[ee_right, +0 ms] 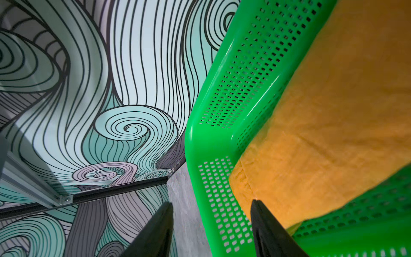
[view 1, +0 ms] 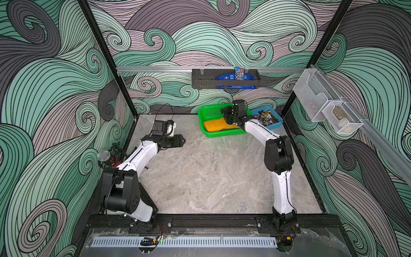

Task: Roll up the pillowcase
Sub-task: Place the pillowcase in the bin.

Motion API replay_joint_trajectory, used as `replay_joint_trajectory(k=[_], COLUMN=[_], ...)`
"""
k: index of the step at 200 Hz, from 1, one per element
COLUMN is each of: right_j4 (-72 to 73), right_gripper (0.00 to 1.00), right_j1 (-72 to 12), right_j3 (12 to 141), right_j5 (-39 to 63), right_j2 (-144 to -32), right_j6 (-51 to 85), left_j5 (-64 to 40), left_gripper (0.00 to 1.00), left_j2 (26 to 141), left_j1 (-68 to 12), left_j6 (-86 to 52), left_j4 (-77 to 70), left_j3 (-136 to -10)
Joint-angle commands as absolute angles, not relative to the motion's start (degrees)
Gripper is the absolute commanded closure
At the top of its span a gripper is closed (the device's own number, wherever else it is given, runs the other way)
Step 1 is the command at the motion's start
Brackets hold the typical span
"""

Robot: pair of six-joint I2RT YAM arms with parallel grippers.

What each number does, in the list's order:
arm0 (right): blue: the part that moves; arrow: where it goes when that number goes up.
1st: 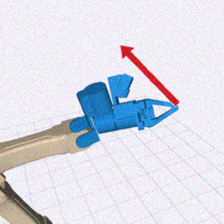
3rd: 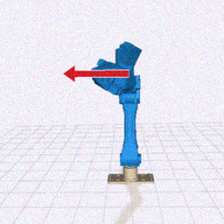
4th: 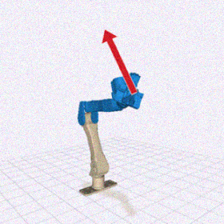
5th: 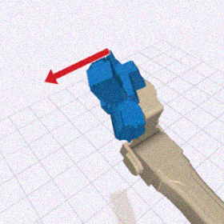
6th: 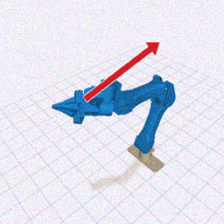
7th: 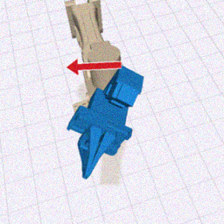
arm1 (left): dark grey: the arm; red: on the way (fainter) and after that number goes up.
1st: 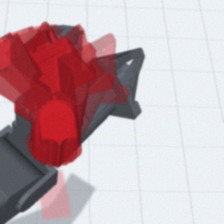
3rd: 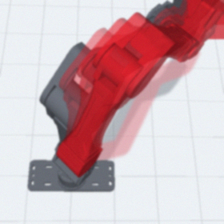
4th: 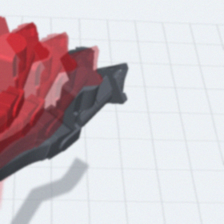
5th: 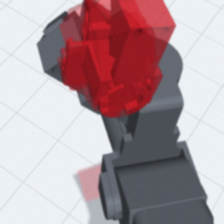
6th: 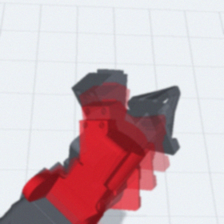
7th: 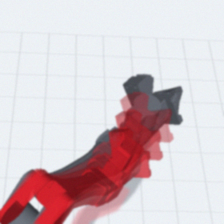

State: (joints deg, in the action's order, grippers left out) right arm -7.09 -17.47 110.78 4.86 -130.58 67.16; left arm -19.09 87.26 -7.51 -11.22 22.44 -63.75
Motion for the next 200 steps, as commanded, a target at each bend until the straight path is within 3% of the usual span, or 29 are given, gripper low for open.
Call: replay_joint_trajectory(k=[1, 75, 131, 165, 200], right_j4=[-10.4, -20.9, -24.4, -24.4, -24.4], right_gripper=[0.46, 0.49, 0.49, 0.48, 0.39], right_j1=[-16.7, -16.7, -16.7, -16.1, -14.7], right_j3=[114.3, 118.0, 125.1, 133.2, 129.6], right_j5=[6.7, 1.5, 3.1, 3.7, 6.9], right_j2=[-136.2, -141.9, -147.0, -143.2, -134.4], right_j6=[62.4, 52.4, 46.9, 42.9, 36.2], left_j5=[-19.4, -19.6, -19.4, -17.3, -13.4], left_gripper=[0.3, 0.3, 0.3, 0.3, 0.28], left_j2=[87.2, 88.7, 88.9, 88.5, 85.0], left_j1=[-7.1, -6.9, -6.9, -6.8, -6.8], left_j6=[-10.1, -9.7, -9.3, -9.0, -8.8], left_j4=[23.2, 24.1, 24.7, 25.2, 19.5], left_j3=[-65.8, -67.2, -67.8, -68.0, -63.5])
